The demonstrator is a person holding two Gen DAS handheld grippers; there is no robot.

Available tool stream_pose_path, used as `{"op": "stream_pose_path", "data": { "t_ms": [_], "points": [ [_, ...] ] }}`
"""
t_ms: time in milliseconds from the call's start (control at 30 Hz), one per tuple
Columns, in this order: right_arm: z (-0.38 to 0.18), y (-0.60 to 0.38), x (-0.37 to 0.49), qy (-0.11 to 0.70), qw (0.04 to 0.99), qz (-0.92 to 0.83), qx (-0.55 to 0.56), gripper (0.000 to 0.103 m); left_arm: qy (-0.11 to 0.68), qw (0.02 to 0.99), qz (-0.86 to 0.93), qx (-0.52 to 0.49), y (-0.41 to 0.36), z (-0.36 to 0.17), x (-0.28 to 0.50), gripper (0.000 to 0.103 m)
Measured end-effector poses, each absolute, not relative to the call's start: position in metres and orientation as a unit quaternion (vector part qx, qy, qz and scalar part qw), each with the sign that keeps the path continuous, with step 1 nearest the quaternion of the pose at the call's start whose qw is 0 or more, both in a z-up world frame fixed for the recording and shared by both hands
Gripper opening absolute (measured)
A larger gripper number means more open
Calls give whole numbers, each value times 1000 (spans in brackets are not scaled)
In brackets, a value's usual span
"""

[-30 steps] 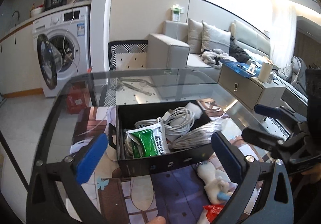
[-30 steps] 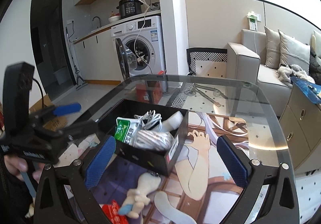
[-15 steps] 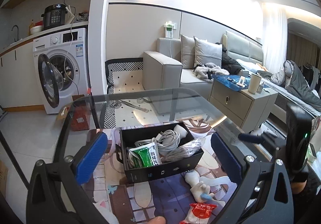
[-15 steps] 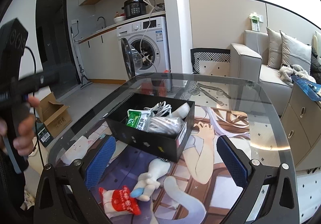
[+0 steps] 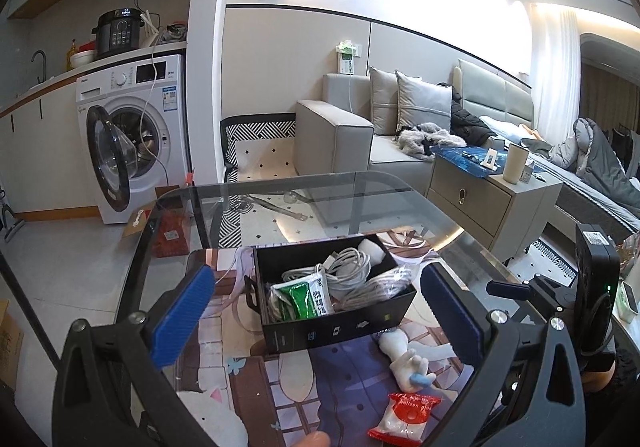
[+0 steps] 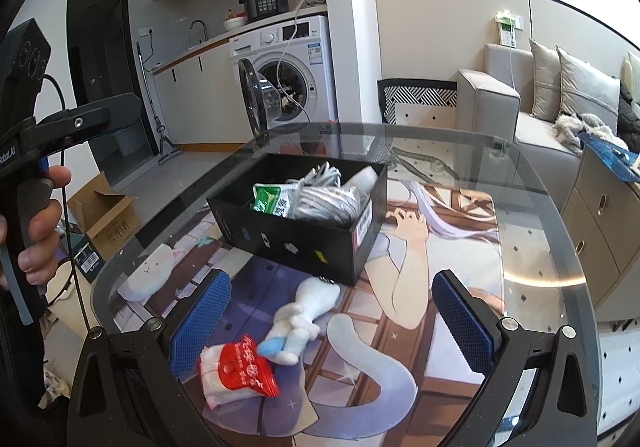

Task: Organize soft objects
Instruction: 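Withdraw both open grippers from the box toward the plush toy, then grasp the white plush toy with the right gripper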

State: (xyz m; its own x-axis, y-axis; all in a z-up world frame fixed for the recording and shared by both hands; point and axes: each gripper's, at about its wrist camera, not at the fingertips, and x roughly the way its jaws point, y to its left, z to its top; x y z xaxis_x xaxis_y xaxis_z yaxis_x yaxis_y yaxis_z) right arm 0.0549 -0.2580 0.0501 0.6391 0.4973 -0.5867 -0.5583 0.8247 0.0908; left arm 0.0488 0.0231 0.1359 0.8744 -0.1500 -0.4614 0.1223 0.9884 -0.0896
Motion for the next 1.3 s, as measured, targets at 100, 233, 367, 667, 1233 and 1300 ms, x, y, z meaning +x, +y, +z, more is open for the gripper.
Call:
{"op": "stream_pose_path", "data": {
  "t_ms": [100,233,367,667,1233,1300],
  "points": [
    [43,-258,57,316,902,288,-53,102,246,967,-68,-27,23,128,49,103],
    [35,-256,59,325,900,286,-58,102,257,964,-65,-29,24,114,51,103],
    [25,-252,63,335,897,284,-60,102,270,960,-63,-27,24,99,53,103],
    [2,-237,73,365,885,281,-63,102,292,954,-58,-41,31,69,57,103],
    [-35,-213,93,421,868,247,-92,102,312,948,-46,-49,43,52,67,103],
    [-35,-214,94,423,867,246,-92,102,313,947,-46,-49,43,52,67,103]
  ]
}}
